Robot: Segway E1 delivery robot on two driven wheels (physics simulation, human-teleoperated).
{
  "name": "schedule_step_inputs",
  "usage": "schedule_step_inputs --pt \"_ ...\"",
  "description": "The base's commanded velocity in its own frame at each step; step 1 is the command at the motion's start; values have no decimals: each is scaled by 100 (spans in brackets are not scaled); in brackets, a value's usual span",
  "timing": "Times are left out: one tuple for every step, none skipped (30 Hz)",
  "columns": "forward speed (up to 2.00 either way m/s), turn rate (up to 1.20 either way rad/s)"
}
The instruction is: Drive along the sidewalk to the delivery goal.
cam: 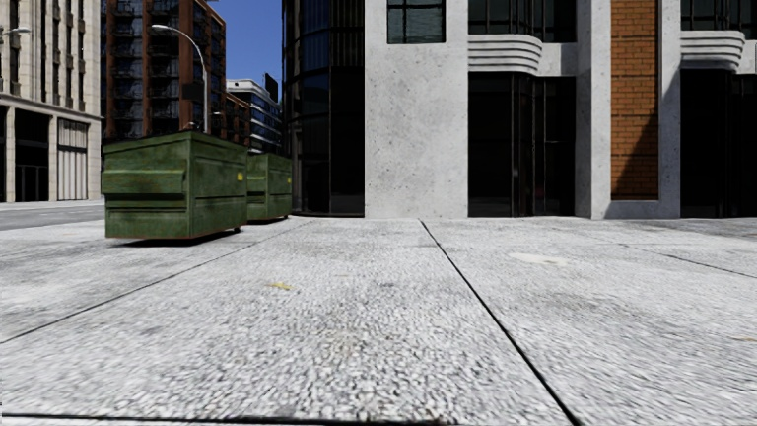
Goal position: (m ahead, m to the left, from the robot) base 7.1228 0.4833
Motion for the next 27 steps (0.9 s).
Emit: schedule_step_inputs --pt "198 0" --pt "198 0" --pt "198 0" --pt "198 0" --pt "198 0" --pt "198 0" --pt "198 0" --pt "198 0" --pt "198 14" --pt "198 35" --pt "198 49" --pt "198 49" --pt "198 53" --pt "198 54" --pt "198 51" --pt "198 51" --pt "198 35" --pt "198 14" --pt "198 0" --pt "198 0" --pt "198 0" --pt "198 0" --pt "198 0" --pt "198 0" --pt "198 0" --pt "198 0" --pt "198 0"
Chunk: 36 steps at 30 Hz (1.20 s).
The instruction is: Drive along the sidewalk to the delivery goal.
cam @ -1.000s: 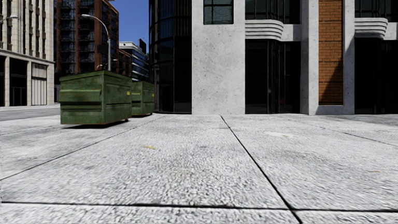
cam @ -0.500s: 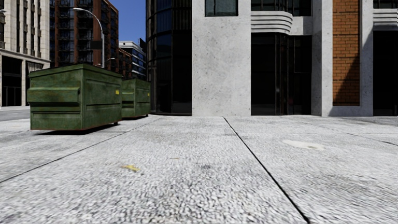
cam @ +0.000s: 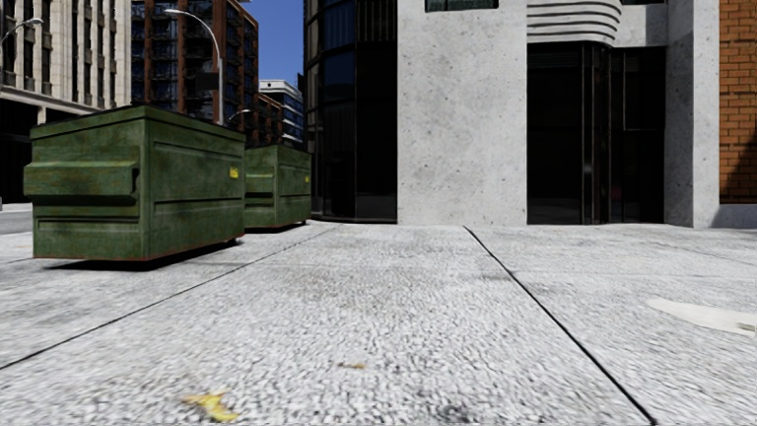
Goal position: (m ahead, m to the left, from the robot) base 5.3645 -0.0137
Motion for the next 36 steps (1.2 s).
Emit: schedule_step_inputs --pt "198 0" --pt "198 0" --pt "198 0" --pt "198 0" --pt "197 0" --pt "197 0" --pt "197 0" --pt "197 0" --pt "197 0" --pt "197 0" --pt "197 0" --pt "197 0" --pt "197 0" --pt "197 0" --pt "197 0" --pt "197 0" --pt "197 0" --pt "197 0" --pt "197 0" --pt "197 0" --pt "197 0" --pt "197 0" --pt "197 0" --pt "197 0" --pt "197 0" --pt "193 0" --pt "193 0" --pt "182 0" --pt "177 -6" --pt "172 -33" --pt "164 -56" --pt "164 -56" --pt "162 -64" --pt "161 -66" --pt "161 -60" --pt "161 -37"
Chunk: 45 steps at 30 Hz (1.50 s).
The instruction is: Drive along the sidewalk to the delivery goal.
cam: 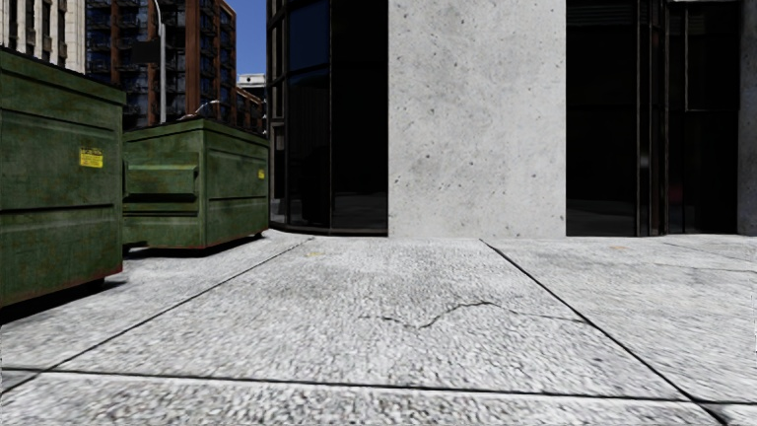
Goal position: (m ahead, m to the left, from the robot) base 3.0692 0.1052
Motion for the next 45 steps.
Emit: schedule_step_inputs --pt "161 -37" --pt "161 0" --pt "161 0" --pt "161 0" --pt "161 0" --pt "161 0" --pt "161 0" --pt "156 0" --pt "149 0" --pt "143 0" --pt "143 0" --pt "139 0" --pt "134 -3" --pt "130 -10" --pt "125 -21" --pt "125 -21" --pt "119 -27" --pt "117 -29" --pt "113 -30" --pt "110 -30" --pt "110 -30" --pt "108 -30" --pt "106 -27" --pt "104 -16" --pt "104 -16" --pt "101 -10" --pt "97 -8" --pt "95 -7" --pt "94 -7" --pt "94 -7" --pt "94 -7" --pt "93 -5" --pt "93 0" --pt "93 0" --pt "93 0" --pt "93 0" --pt "93 0" --pt "93 0" --pt "93 0" --pt "93 0" --pt "92 0" --pt "92 0" --pt "92 0" --pt "92 0" --pt "92 0"
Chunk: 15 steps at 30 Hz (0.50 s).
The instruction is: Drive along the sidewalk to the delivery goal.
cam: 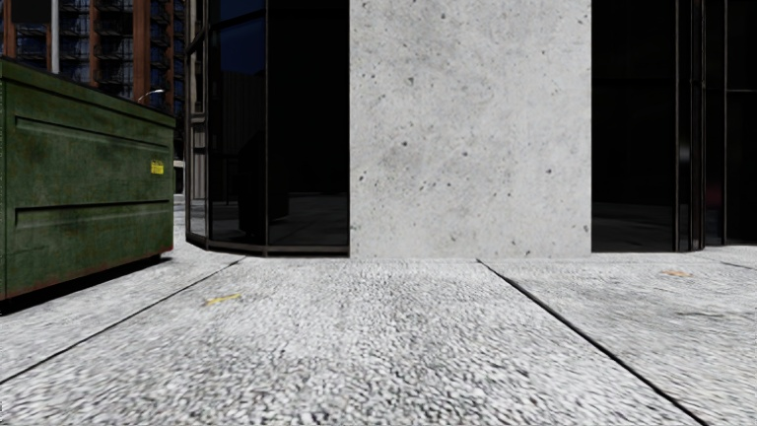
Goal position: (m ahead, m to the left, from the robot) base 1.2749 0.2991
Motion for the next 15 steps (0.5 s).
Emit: schedule_step_inputs --pt "92 0" --pt "92 0" --pt "92 0" --pt "92 0" --pt "92 0" --pt "92 0" --pt "92 0" --pt "91 0" --pt "91 0" --pt "91 0" --pt "91 0" --pt "91 0" --pt "91 0" --pt "91 0" --pt "91 0"
